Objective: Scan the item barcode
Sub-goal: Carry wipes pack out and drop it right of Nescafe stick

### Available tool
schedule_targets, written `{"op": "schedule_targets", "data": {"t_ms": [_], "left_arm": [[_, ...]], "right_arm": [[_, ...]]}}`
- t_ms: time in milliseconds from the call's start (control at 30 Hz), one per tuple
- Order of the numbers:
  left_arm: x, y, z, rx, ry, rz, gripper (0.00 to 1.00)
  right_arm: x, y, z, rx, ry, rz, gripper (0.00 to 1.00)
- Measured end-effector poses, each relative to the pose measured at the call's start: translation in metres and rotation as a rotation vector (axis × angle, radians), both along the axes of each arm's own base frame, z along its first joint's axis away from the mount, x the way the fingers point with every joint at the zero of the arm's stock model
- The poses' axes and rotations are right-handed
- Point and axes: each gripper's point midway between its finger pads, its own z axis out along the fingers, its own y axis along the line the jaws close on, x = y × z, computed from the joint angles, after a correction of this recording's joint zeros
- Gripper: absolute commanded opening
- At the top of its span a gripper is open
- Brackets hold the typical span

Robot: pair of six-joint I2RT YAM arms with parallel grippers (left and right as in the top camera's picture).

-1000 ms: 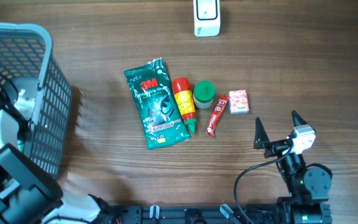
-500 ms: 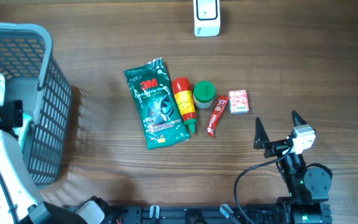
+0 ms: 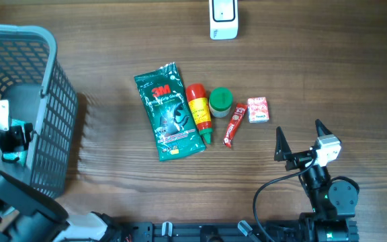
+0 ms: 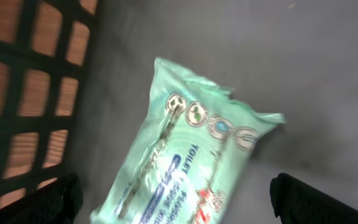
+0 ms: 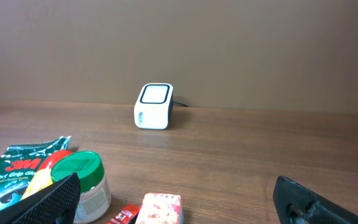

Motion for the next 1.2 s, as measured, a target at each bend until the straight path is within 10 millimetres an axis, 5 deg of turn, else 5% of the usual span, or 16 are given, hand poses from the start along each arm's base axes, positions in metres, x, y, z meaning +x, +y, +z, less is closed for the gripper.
{"op": "schedule_targets", "data": {"t_ms": [167, 333, 700, 833, 1000, 1200], "left_arm": [[0.006, 0.000, -0.043, -0.085, 0.021, -0.007, 1.00], [0.023, 0.000, -0.045, -0.117, -0.055, -0.032, 0.57], [0.026, 0.003, -0.030, -0.101, -0.087, 0.015, 0.42], [0.030, 0.011, 0.032, -0.010, -0.213, 0.091, 0.42], [0.035, 0.008, 0.156, 0.143, -0.525, 0.156, 0.46], [0.038, -0.063, 0.293, 0.072, -0.980, 0.031, 0.47]], "right_arm": [[0.000, 0.000, 0.000, 0.000, 0.000, 0.000, 1.00], [0.000, 0.000, 0.000, 0.000, 0.000, 0.000, 1.00], [0.000, 0.000, 0.000, 0.000, 0.000, 0.000, 1.00], [0.000, 0.000, 0.000, 0.000, 0.000, 0.000, 1.00], [0.000, 0.000, 0.000, 0.000, 0.000, 0.000, 1.00], [0.000, 0.000, 0.000, 0.000, 0.000, 0.000, 1.00]]}}
